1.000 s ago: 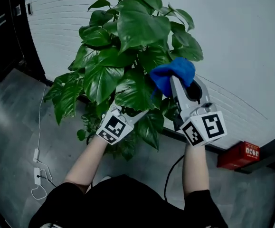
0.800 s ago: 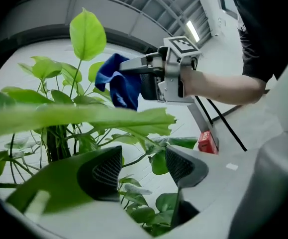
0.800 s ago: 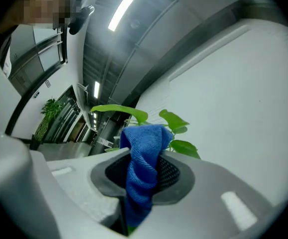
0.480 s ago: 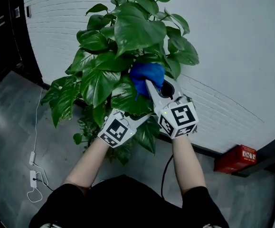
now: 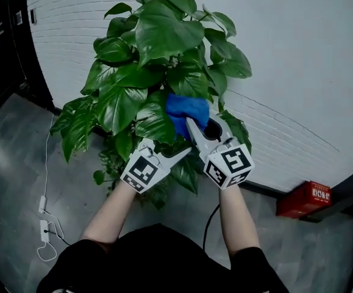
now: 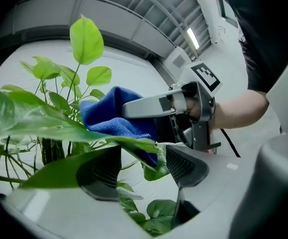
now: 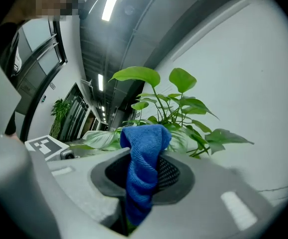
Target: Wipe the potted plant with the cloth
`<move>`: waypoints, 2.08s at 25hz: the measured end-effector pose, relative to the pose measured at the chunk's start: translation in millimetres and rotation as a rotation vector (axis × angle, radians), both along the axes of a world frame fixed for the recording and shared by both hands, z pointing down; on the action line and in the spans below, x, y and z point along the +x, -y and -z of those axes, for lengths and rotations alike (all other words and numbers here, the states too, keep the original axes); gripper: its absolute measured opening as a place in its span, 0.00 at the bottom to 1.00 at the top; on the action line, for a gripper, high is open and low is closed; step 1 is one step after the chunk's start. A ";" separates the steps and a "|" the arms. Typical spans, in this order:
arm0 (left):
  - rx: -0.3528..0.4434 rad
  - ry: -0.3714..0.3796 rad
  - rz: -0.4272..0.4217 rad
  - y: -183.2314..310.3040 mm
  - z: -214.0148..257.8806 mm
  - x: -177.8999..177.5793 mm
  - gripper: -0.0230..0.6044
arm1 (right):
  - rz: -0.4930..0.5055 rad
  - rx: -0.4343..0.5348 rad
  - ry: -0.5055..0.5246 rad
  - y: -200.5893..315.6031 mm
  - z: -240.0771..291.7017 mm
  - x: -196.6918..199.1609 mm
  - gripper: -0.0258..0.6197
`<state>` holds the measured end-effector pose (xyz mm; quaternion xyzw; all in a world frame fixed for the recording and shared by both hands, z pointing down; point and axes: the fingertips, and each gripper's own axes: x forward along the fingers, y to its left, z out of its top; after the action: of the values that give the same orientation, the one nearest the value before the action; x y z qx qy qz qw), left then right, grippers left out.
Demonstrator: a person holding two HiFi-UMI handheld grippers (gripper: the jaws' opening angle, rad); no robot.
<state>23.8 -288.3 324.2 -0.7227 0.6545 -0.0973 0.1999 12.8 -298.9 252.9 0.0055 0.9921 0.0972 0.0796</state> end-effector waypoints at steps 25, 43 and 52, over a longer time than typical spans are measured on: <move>-0.085 -0.066 0.069 -33.6 -36.9 36.6 0.50 | 0.102 -0.239 -0.100 -18.5 -62.9 41.0 0.18; -0.192 -0.202 0.097 -63.3 -95.6 37.6 0.50 | 0.055 -0.308 0.057 -18.0 -51.8 115.1 0.18; -0.242 -0.244 -0.041 -0.1 -130.9 57.2 0.50 | -0.053 -0.209 0.047 -1.4 -48.2 145.9 0.18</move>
<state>81.0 -288.2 455.1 -0.7610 0.6426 -0.0827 0.0326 158.7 -297.4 301.1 -0.0313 0.9944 -0.0048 0.1006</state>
